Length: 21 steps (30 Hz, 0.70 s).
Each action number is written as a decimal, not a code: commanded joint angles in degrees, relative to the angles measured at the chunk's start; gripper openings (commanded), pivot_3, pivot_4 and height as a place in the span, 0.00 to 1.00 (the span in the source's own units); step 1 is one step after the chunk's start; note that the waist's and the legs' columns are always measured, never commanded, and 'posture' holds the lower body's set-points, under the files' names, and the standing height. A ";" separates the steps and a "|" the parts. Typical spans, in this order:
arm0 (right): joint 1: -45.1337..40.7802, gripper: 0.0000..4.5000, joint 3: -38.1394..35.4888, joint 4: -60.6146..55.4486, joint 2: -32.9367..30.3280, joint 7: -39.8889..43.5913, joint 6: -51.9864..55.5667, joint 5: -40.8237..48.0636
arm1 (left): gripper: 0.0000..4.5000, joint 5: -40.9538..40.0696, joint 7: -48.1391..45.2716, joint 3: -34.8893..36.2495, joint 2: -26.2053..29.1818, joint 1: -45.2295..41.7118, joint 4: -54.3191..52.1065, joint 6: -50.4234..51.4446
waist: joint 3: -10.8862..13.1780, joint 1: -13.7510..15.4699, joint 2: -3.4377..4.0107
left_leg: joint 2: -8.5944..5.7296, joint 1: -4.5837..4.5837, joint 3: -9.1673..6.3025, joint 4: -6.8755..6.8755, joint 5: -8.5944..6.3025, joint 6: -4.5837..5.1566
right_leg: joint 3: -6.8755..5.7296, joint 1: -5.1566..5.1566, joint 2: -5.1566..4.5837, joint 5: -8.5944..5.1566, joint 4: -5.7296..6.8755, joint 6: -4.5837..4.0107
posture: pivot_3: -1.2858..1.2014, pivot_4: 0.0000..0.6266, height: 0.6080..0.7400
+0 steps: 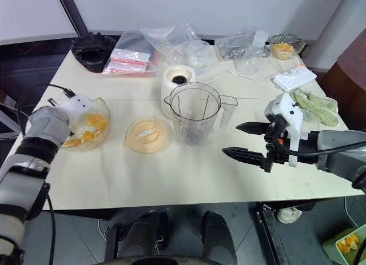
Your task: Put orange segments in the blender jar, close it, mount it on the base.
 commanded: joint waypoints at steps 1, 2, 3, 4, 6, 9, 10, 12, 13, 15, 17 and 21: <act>0.32 1.00 -2.28 0.56 -0.73 1.30 -0.67 -1.22 | 0.13 -4.05 -8.43 5.36 4.27 2.32 -14.86 8.29 | 0.01 -0.03 -0.02 | -0.01 0.02 -0.04 0.00 0.00 0.01 | 0.01 0.03 -0.04 0.00 -0.03 0.00 | 0.52 0.24 1.00; 0.84 1.00 -2.86 0.78 -0.90 1.73 -0.60 -1.54 | 0.13 -6.19 -10.48 7.53 5.34 3.05 -17.44 9.34 | 0.01 -0.06 -0.02 | -0.03 0.00 -0.10 0.00 -0.01 0.01 | 0.01 0.01 -0.09 0.00 -0.05 0.00 | 0.52 0.24 1.00; 1.58 1.00 -3.60 0.70 -1.02 2.12 -0.50 -1.83 | 0.13 -8.97 -12.18 10.38 5.80 3.49 -18.97 10.45 | 0.02 -0.06 -0.03 | -0.03 0.00 -0.09 0.00 -0.01 0.02 | 0.00 0.02 -0.11 0.00 -0.05 0.00 | 0.52 0.24 1.00; 2.36 1.00 -4.86 0.81 -1.07 2.59 -0.22 -1.75 | 0.13 -12.42 -14.00 13.94 6.45 3.96 -19.01 9.06 | 0.02 -0.02 -0.03 | -0.03 0.01 -0.10 0.00 -0.01 0.02 | 0.00 0.01 -0.12 0.00 -0.05 0.00 | 0.52 0.24 1.00; 3.40 1.00 -7.18 1.28 -1.32 3.42 -0.01 -1.74 | 0.13 -19.69 -17.83 20.81 6.79 4.26 -16.79 4.21 | 0.03 -0.06 -0.01 | -0.01 0.02 -0.15 0.00 -0.01 0.02 | -0.03 0.00 -0.09 0.00 -0.01 0.00 | 0.52 0.24 1.00; 4.31 1.00 -10.20 1.62 -1.60 4.15 -0.04 -2.17 | 0.13 -30.44 -24.03 30.31 6.05 1.56 -8.13 -2.97 | 0.03 -0.09 0.03 | 0.02 0.08 -0.16 0.00 -0.01 0.01 | -0.07 0.02 -0.02 0.00 0.04 0.01 | 0.52 0.24 1.00; 4.72 1.00 -11.03 1.62 -1.69 4.39 -0.12 -2.54 | 0.13 -33.27 -25.57 32.48 6.03 -0.13 -5.37 -3.24 | 0.03 -0.10 0.02 | 0.02 0.08 -0.15 0.00 0.00 0.01 | -0.11 0.02 0.00 0.00 0.04 0.01 | 0.52 0.24 1.00; 5.69 1.00 -13.38 1.00 -1.34 4.24 0.13 -2.45 | 0.13 -37.18 -28.66 34.68 7.21 -4.22 0.95 -3.62 | 0.05 -0.06 -0.02 | 0.00 0.06 -0.08 0.03 0.00 0.00 | -0.19 0.05 0.02 0.00 0.05 0.01 | 0.52 0.24 1.00; 5.92 1.00 -14.58 0.73 -0.95 3.89 0.28 -2.07 | 0.13 -39.39 -30.52 35.65 7.50 -6.71 3.75 -2.85 | 0.05 0.06 -0.03 | -0.03 0.06 -0.08 0.03 0.01 0.00 | -0.20 0.06 0.05 0.00 0.03 0.02 | 0.52 0.24 1.00; 6.30 1.00 -16.63 -0.16 0.39 2.32 0.51 -0.75 | 0.13 -43.71 -33.35 37.42 6.63 -13.05 10.17 -0.86 | 0.07 0.21 -0.07 | -0.06 0.05 -0.10 0.04 0.01 0.00 | -0.23 0.10 0.05 -0.01 0.02 0.03 | 0.52 0.24 1.00; 7.63 1.00 -17.76 -1.68 1.70 0.94 0.40 -0.90 | 0.13 -45.45 -33.63 37.39 4.40 -19.16 15.99 -0.49 | 0.05 0.87 -0.12 | -0.11 0.04 -0.10 0.06 0.01 0.01 | -0.25 0.15 0.05 -0.01 0.01 0.05 | 0.52 0.24 1.00; 10.26 1.00 -19.99 -5.11 4.71 -2.31 0.84 1.26 | 0.13 -47.14 -36.35 35.07 -0.11 -27.36 20.73 0.04 | 0.04 1.48 -0.12 | -0.17 0.08 -0.08 0.08 0.01 0.01 | -0.25 0.23 0.05 -0.01 0.02 0.07 | 0.52 0.24 1.00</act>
